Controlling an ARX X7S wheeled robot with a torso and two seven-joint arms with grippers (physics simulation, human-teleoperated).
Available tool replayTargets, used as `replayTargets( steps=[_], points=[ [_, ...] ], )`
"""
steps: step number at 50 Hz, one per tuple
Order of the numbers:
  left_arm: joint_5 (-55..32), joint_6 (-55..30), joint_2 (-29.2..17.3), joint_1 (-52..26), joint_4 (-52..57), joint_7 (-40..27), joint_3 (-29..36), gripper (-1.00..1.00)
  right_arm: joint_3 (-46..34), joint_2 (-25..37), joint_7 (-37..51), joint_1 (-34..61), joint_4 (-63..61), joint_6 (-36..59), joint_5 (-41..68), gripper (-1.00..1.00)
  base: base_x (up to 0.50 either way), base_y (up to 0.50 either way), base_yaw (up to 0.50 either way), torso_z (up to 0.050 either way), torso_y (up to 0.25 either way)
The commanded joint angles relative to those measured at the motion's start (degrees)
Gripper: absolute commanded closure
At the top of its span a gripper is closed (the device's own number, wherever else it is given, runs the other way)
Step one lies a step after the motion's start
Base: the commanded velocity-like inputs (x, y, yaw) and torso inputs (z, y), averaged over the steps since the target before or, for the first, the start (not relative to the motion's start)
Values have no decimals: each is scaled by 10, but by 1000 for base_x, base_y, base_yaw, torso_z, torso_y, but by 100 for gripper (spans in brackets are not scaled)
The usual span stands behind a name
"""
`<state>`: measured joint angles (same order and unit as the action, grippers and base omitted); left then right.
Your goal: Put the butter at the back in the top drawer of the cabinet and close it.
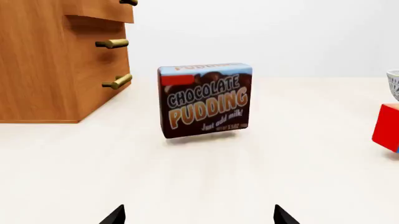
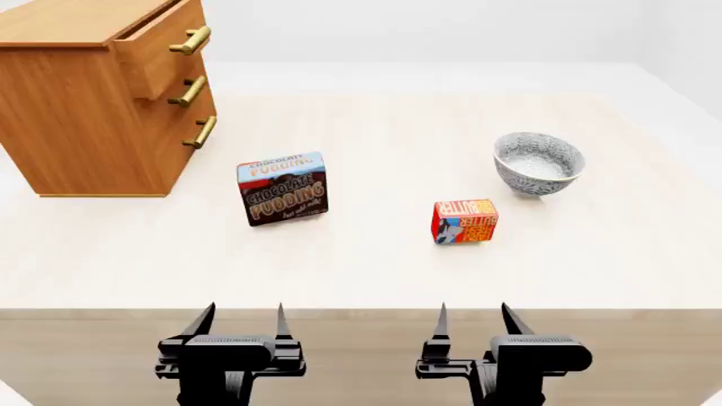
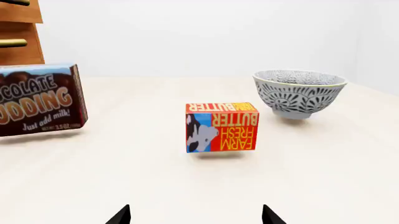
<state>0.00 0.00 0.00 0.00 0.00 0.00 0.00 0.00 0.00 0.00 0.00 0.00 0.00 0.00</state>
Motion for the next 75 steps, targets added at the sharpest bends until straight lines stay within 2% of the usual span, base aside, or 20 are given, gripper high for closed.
replayTargets(
  steps=[1, 27, 69, 75],
  points=[
    [-10, 0, -9, 0, 0, -10, 10, -100, -9, 9, 8, 0, 0, 0, 16, -100, 0, 0, 0, 0, 0],
    [-35, 9, -40, -1, -2, -52, 46, -100, -42, 39, 42, 1, 2, -8, 56, -100, 0, 0, 0, 0, 0],
    [-55, 9, -67, -4, -2, -77, 82, -100, -72, 64, 68, 3, 5, -20, 84, -100, 0, 0, 0, 50, 0],
    [-59, 10, -70, -5, -4, -81, 84, -100, -77, 69, 70, 1, 1, -24, 84, -100, 0, 0, 0, 0, 0]
  ],
)
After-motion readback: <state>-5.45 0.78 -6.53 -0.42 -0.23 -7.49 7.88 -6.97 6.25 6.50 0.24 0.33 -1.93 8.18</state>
